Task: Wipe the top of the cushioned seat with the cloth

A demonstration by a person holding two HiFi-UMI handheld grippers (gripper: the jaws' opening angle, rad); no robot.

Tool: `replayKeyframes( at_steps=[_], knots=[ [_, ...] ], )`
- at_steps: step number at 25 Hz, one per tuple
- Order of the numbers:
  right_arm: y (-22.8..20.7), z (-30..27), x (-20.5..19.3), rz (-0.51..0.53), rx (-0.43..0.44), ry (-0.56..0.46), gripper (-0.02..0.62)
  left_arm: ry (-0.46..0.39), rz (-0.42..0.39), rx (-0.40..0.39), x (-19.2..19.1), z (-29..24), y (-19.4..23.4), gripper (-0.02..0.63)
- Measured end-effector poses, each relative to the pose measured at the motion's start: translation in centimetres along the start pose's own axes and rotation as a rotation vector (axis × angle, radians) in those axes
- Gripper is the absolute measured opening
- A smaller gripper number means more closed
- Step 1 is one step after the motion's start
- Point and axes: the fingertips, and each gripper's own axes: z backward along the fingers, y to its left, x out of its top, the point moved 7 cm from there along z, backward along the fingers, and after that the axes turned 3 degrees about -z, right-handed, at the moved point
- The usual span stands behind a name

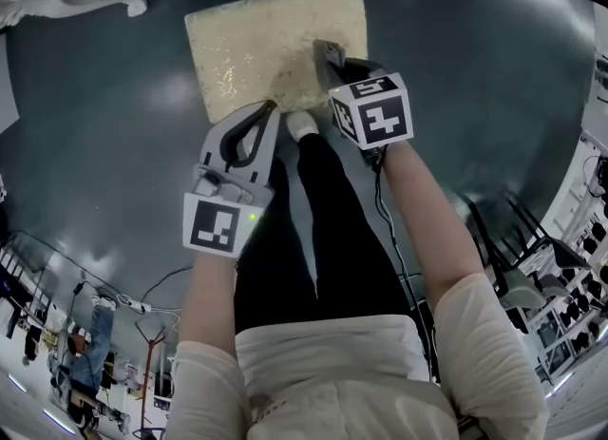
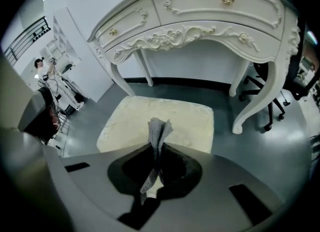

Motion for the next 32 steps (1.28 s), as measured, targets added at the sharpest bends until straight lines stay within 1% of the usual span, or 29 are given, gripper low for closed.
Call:
replayKeyframes(
  at_steps=[3, 6, 8, 11, 16, 19, 24, 28, 32],
  knots=[
    [3.9, -1.8, -0.3, 0.014, 0.047, 0.014, 0.031, 0.018, -0.012, 0.015, -1.1, 2.5, 1.6, 0.003],
    [7.9, -3.6, -0.6, 0.029, 0.092, 0.03, 0.031, 0.036, -0.003, 0.042, -2.2, 5.1, 3.5, 0.003],
    [10.6, -5.0, -0.6, 0.037, 0.136, 0.038, 0.031, 0.046, 0.002, 0.064, -3.0, 6.6, 5.1, 0.003],
    [14.6, -6.9, -0.7, 0.066, 0.192, 0.055, 0.031, 0.039, 0.02, 0.095, -4.1, 8.8, 7.4, 0.003],
    [19.6, -10.0, -0.8, 0.078, 0.225, 0.077, 0.031, 0.05, 0.033, 0.113, -6.0, 11.7, 10.2, 0.003],
    [21.0, -11.1, -0.7, 0.069, 0.22, 0.072, 0.031, 0.074, 0.029, 0.103, -7.0, 12.7, 10.9, 0.003],
    [22.2, -12.7, -0.8, 0.06, 0.208, 0.079, 0.031, 0.084, 0.032, 0.106, -8.3, 13.8, 11.9, 0.003],
    [21.3, -12.5, -1.4, 0.07, 0.207, 0.091, 0.031, 0.097, 0.02, 0.085, -8.5, 13.1, 11.1, 0.003],
    [20.1, -12.0, -1.6, 0.067, 0.202, 0.092, 0.031, 0.098, 0.038, 0.086, -8.5, 12.2, 10.9, 0.003]
  ],
)
